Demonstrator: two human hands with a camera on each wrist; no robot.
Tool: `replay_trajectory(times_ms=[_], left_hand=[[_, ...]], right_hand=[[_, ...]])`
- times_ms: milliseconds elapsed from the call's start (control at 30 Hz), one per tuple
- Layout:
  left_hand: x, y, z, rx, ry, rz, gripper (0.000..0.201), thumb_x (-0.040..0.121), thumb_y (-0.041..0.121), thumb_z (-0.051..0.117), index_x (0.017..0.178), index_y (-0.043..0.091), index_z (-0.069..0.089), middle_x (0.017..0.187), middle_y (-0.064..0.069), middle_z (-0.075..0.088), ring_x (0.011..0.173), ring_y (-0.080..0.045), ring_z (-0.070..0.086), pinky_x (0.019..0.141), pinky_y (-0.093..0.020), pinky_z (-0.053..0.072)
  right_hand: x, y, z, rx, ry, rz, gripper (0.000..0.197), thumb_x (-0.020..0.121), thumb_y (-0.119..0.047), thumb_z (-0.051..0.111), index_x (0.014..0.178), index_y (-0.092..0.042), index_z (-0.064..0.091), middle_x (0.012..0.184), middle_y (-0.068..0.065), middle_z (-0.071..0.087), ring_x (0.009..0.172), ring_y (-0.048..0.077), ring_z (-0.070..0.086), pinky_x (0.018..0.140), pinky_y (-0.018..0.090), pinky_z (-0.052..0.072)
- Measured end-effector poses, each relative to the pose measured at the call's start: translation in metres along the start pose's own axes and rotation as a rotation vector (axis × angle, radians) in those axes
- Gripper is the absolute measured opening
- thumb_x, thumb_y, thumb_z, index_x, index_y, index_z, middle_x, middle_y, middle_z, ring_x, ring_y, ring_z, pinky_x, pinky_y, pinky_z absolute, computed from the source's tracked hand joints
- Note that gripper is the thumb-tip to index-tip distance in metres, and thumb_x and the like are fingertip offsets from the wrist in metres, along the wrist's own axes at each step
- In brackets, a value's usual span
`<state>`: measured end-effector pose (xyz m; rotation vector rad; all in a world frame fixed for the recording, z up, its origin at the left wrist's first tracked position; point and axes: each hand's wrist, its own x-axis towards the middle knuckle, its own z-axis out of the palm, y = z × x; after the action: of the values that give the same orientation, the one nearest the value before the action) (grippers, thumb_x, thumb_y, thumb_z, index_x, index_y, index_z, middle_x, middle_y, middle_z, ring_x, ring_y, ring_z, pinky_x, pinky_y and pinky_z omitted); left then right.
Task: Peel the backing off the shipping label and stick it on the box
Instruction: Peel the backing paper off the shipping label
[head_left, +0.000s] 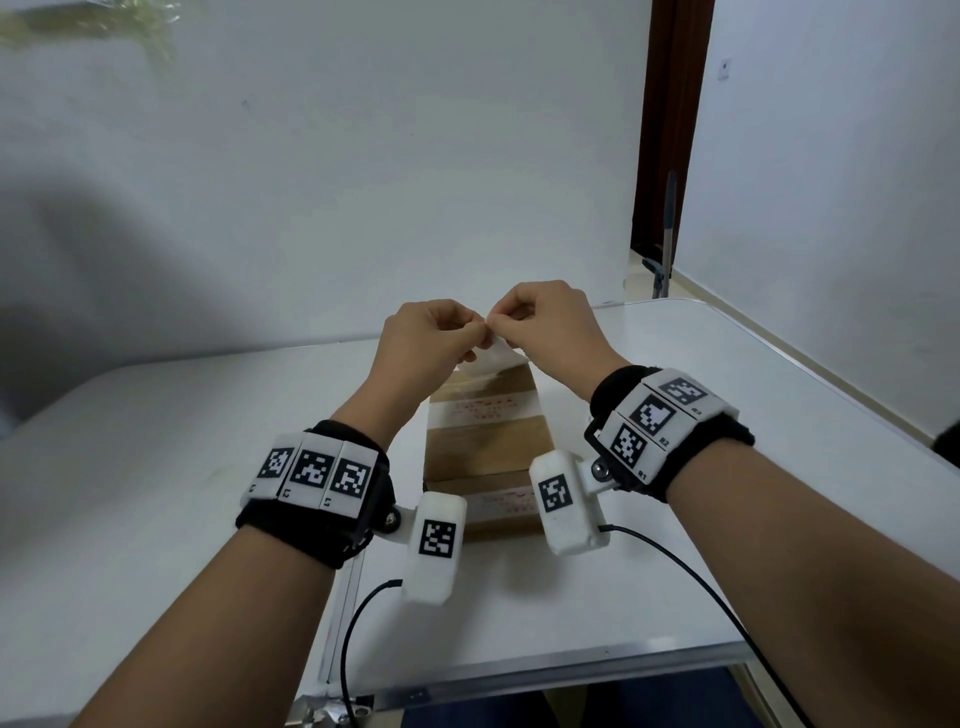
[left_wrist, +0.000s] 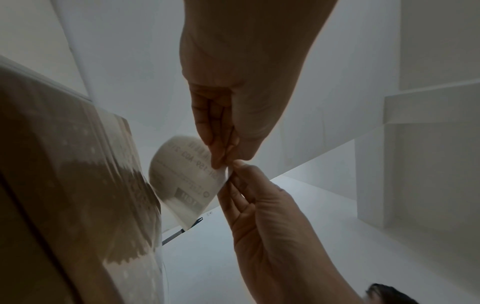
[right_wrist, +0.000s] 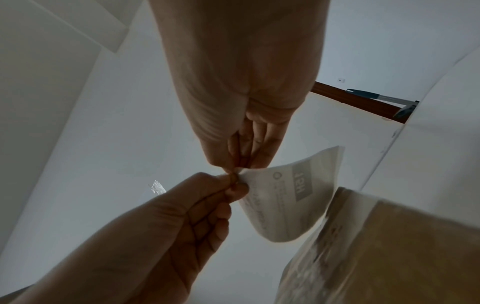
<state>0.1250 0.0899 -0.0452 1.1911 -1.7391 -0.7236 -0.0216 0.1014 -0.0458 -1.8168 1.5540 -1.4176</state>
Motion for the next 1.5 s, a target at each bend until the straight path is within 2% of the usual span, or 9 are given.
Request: replay_trajectory(times_ms=[233,433,567,700,900,1033,1300,1400,1500], left_hand=[[0.003,-0.008,-0.009,-0.235,-0.103,-0.068,0.014,0.089,0.013,0.062,0.092,0.003,0.072,0.092,-0.01,0.075,0.077,-0.016,0.068,0.075,-0.024,0.055],[0.006,-0.012,-0.009,-0.406,-0.143,-0.165,0.031,0.088,0.03,0.069,0.098,0.0,0.067,0.093,-0.01,0.073,0.082,-0.019,0.07,0.078,-0.025,0.057],[0.006,-0.012,-0.009,-0.48,-0.13,-0.182,0.015,0.088,0.015,0.069,0.092,0.002,0.064,0.077,-0.007,0.068,0.078,-0.018,0.069,0.076,-0.023,0.057],[0.007,-0.014,-0.011,-0.426,-0.085,-0.164,0.002,0.087,0.002,0.065,0.089,0.002,0.065,0.076,-0.009,0.067,0.075,-0.019,0.067,0.072,-0.021,0.058],[0.008,-0.02,-0.009,-0.37,-0.072,-0.209,0.029,0.084,0.029,0.073,0.095,0.007,0.059,0.089,-0.011,0.065,0.076,-0.02,0.067,0.078,-0.03,0.059],[0.01,-0.024,-0.006,-0.343,0.015,-0.19,0.026,0.082,0.016,0.075,0.094,0.006,0.056,0.086,-0.015,0.067,0.071,-0.022,0.067,0.075,-0.029,0.06],[0.016,-0.033,-0.019,-0.27,0.12,-0.156,0.015,0.088,0.004,0.065,0.095,0.012,0.055,0.096,-0.018,0.069,0.086,-0.025,0.073,0.079,-0.032,0.06],[0.017,-0.035,-0.025,-0.293,0.14,-0.13,0.014,0.089,0.004,0.063,0.098,0.011,0.054,0.093,-0.013,0.07,0.088,-0.024,0.073,0.082,-0.032,0.059],[0.019,-0.035,-0.03,-0.287,0.166,-0.116,0.014,0.09,0.004,0.063,0.096,0.013,0.054,0.086,-0.007,0.07,0.089,-0.024,0.073,0.083,-0.03,0.058]], right_hand=[[-0.001,0.006,0.004,0.159,-0.005,0.079,0.011,0.083,-0.016,0.065,0.086,-0.008,0.072,0.084,0.013,0.073,0.082,0.03,0.07,0.083,0.04,0.058],[-0.002,0.004,0.008,0.18,-0.061,0.081,0.01,0.087,-0.016,0.066,0.092,-0.015,0.074,0.078,-0.007,0.069,0.07,0.006,0.061,0.074,0.025,0.051],[-0.004,0.003,0.008,0.217,-0.101,0.089,0.031,0.087,0.0,0.057,0.084,-0.025,0.074,0.092,0.002,0.075,0.089,0.018,0.07,0.086,0.033,0.057],[-0.004,0.006,0.008,0.286,-0.136,0.119,0.034,0.082,0.009,0.058,0.102,-0.015,0.071,0.101,0.001,0.073,0.097,0.017,0.071,0.097,0.035,0.053],[-0.007,0.003,0.013,0.398,-0.189,0.16,0.042,0.091,0.013,0.041,0.123,-0.008,0.058,0.11,0.01,0.069,0.094,0.016,0.069,0.089,0.023,0.055],[-0.008,0.003,0.015,0.43,-0.272,0.199,0.051,0.089,0.016,0.04,0.132,-0.009,0.051,0.12,0.012,0.066,0.11,0.021,0.065,0.095,0.028,0.052],[-0.001,0.025,-0.002,0.207,0.004,0.325,0.037,0.091,-0.005,0.057,0.127,-0.013,0.055,0.12,-0.002,0.059,0.106,0.014,0.055,0.073,0.018,0.046],[-0.004,0.029,-0.004,0.336,-0.102,0.48,0.029,0.091,-0.019,0.063,0.115,-0.003,0.059,0.115,0.013,0.068,0.096,0.021,0.065,0.084,0.033,0.056],[-0.011,0.025,-0.005,0.442,-0.17,0.529,0.03,0.091,-0.016,0.064,0.111,0.007,0.062,0.1,0.018,0.071,0.068,0.017,0.063,0.063,0.024,0.057]])
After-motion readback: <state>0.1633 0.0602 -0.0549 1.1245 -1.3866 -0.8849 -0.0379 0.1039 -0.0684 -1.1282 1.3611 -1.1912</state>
